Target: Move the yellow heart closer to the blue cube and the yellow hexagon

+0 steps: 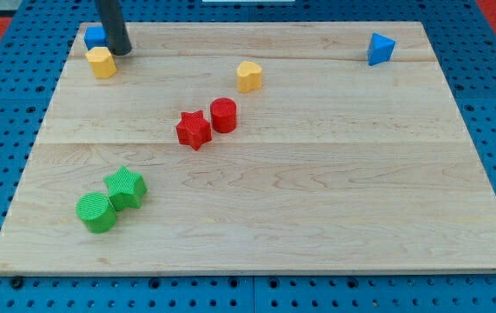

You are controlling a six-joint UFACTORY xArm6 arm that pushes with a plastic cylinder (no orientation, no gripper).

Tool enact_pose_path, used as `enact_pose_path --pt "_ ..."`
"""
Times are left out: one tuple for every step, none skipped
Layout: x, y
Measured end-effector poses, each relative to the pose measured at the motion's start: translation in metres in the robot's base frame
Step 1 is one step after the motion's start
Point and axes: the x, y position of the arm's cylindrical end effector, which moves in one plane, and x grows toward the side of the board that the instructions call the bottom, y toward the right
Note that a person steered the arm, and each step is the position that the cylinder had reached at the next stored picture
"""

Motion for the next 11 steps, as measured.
enact_pose_path --pt "0.063 -0.001" --pt "0.047 -0.053" --pt "0.028 -0.049" --pt "0.028 -0.012" --pt "-0.002 0.099" --pt "0.009 0.209" --pt "0.052 0.253" --pt "0.064 0.167" --pt "0.032 0.139" --pt "0.035 0.181" --pt "0.015 0.205"
